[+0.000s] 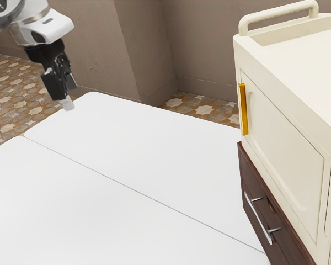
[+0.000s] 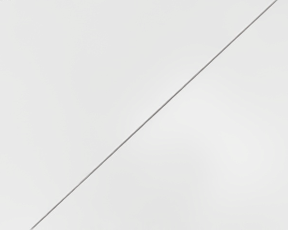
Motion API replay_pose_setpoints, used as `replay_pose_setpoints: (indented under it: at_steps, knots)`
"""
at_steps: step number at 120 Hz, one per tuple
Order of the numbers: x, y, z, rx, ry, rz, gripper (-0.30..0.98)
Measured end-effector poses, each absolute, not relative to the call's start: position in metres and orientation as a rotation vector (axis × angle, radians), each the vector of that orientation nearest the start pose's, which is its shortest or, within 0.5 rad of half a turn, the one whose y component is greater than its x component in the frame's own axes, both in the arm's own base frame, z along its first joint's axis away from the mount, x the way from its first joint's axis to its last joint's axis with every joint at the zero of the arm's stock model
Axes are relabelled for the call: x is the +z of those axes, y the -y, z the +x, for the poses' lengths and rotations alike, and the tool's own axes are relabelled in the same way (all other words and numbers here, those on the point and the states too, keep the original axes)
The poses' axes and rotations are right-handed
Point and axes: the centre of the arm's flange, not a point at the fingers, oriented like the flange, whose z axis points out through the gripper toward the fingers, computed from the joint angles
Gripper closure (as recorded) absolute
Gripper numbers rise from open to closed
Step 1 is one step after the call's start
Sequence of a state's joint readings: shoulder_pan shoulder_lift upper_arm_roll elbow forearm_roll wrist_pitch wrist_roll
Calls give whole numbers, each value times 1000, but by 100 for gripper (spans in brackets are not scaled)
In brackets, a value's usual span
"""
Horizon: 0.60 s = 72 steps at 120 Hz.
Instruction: Pull the drawer handle with one arm to open the drawer
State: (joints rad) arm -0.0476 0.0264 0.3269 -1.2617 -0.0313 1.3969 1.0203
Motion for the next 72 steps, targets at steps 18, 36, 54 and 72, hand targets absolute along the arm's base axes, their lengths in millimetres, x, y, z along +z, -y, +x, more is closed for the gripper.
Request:
replay_pose_setpoints:
  at_steps: [18, 36, 54, 72]
  knots:
    - [735, -138, 519, -155, -1156, -2861, 0]
    - [731, -121, 509, -141, -1241, -2852, 0]
    - [725, -90, 447, -111, -1483, -2745, 0]
    - [685, -57, 433, -132, -1734, -2493, 0]
